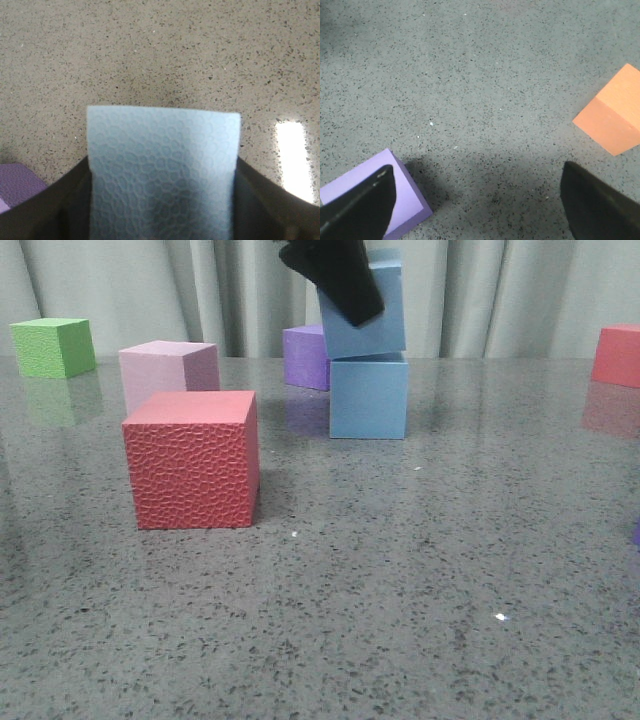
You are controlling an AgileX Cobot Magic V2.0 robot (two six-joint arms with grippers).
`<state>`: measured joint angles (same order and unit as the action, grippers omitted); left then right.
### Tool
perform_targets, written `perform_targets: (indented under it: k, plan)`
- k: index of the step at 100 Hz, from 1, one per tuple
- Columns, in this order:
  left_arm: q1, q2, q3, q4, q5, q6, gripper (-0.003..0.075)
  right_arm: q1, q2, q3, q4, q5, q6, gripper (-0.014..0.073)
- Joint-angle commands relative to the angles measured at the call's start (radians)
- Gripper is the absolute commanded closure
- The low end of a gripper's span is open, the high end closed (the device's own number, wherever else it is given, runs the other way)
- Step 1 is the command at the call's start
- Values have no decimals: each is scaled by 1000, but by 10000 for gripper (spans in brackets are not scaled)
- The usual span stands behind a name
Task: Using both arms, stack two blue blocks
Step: 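Lower the held cube onto the placed blue cube and align it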
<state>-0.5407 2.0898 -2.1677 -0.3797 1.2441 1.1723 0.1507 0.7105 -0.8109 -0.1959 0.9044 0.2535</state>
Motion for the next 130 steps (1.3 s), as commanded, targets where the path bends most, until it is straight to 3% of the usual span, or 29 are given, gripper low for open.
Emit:
perform_targets:
  k: [1, 130]
  plan:
    - [-7, -59, -31, -49, -30, 8, 509, -6, -4, -25, -24, -61, -7, -61]
    - [-7, -39, -31, -57, -26, 14, 509, -6, -4, -25, -24, -61, -7, -61]
